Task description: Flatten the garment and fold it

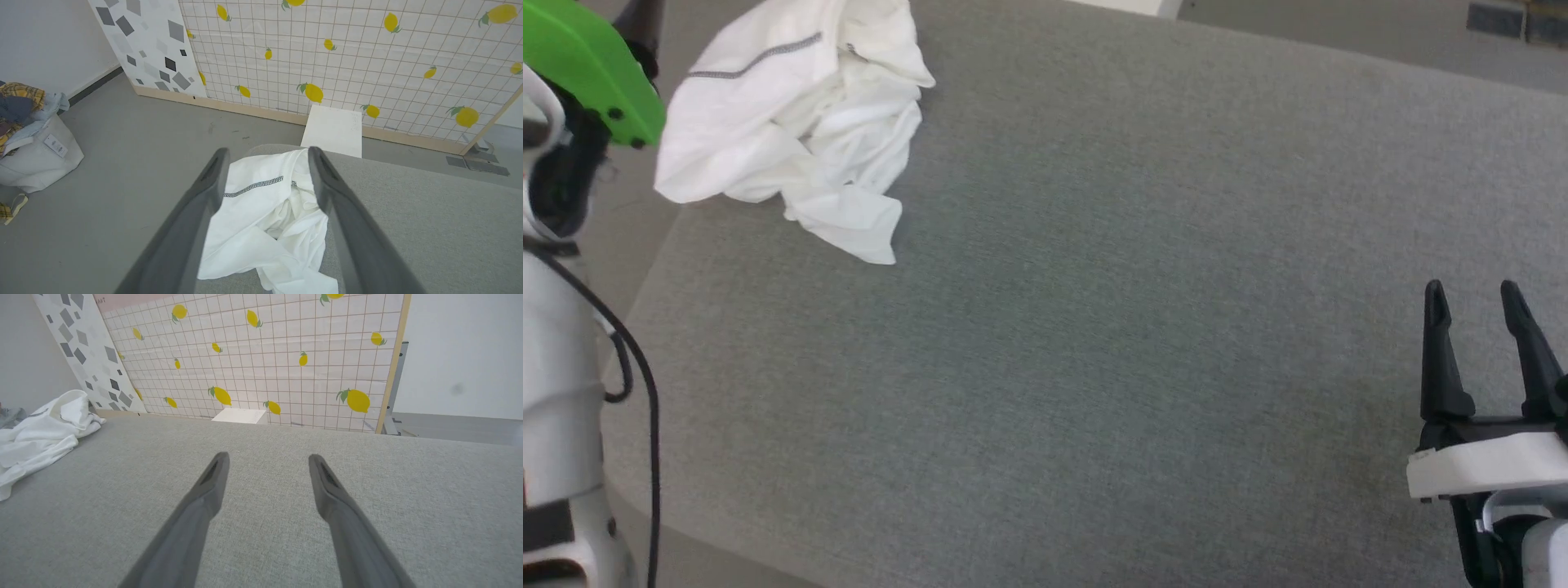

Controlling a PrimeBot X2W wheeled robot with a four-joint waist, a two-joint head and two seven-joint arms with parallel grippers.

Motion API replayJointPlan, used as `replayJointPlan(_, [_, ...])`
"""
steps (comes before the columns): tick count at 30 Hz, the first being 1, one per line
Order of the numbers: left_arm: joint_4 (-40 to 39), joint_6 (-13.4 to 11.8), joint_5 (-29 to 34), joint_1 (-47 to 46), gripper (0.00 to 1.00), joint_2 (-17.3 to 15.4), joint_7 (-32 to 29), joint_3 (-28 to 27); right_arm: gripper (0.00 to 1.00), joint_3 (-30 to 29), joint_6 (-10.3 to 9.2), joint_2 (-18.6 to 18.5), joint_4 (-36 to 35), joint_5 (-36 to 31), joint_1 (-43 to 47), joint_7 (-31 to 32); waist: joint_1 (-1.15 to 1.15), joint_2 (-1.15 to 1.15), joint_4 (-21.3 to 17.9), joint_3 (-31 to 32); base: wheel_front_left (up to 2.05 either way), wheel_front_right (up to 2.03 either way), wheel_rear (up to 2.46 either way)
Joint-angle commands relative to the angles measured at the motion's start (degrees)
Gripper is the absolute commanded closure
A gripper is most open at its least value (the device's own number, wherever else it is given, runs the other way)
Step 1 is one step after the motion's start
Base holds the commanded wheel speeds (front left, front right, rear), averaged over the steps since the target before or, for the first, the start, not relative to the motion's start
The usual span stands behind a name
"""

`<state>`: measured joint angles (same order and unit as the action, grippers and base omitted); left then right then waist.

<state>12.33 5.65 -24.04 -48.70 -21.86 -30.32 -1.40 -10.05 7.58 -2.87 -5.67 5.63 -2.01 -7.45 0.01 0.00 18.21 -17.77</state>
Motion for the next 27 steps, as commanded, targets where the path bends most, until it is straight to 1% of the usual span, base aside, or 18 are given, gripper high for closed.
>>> replayJointPlan(1, [0.93,-0.48,-0.28,-1.55,0.0,-0.64,-1.44,0.11,0.0,0.05,-0.09,0.0,-0.85,-0.48,-0.94,0.37,-0.01,0.0,-2.63,-3.04,0.0,0.0,0.0])
replayJointPlan(4, [3.61,-0.92,-1.22,-2.49,0.0,-1.08,-6.72,0.68,0.0,-0.04,-0.09,0.0,-2.2,-0.67,-1.04,0.95,-0.01,0.0,-3.86,-4.68,0.0,0.0,0.0])
replayJointPlan(7, [5.08,-2.48,-3.28,-2.91,0.0,-0.39,-10.3,-0.32,0.0,-0.26,-0.09,0.0,-3.64,-1.02,-1.3,1.38,-0.01,0.0,-4.98,-6.54,0.0,0.0,0.0])
replayJointPlan(9, [5.58,-3.19,-3.88,-2.92,0.0,-0.29,-11.08,-0.82,0.0,-0.45,-0.09,0.0,-4.94,-1.44,-1.6,1.78,-0.01,0.0,-5.56,-7.85,0.0,0.0,0.0])
replayJointPlan(12, [6.64,-3.62,-4.51,-2.69,0.0,-0.34,-11.73,-1.23,0.0,-0.74,-0.09,0.0,-7.22,-2.18,-2.26,2.57,-0.01,0.0,-6.28,-9.87,0.0,0.0,0.0])
replayJointPlan(17, [9.53,-4.29,-5.09,-2.11,0.0,-0.55,-14.96,-0.76,0.0,-1.1,-0.09,-0.13,-10.71,-2.93,-2.94,3.75,-0.01,0.0,-6.87,-12.61,0.0,0.0,0.0])
replayJointPlan(21, [11.47,-4.57,-4.69,-1.49,0.0,-0.91,-17.6,0.47,0.0,-1.31,-0.09,-0.23,-12.08,-3.12,-2.88,4.37,-0.01,0.0,-7.07,-13.74,0.0,0.0,0.0])
replayJointPlan(24, [12.7,-4.67,-3.84,-0.7,0.0,-1.76,-19.35,1.53,0.0,-1.13,-0.09,-0.37,-12.51,-3.03,-3.01,4.64,-0.01,0.0,-7.52,-14.31,0.0,0.0,0.0])
replayJointPlan(27, [13.73,-5.07,-2.85,0.39,0.0,-2.73,-18.98,1.89,0.0,-0.91,-0.09,-0.55,-12.92,-2.99,-3.28,5.02,-0.01,0.0,-8.3,-14.84,0.0,0.0,0.0])
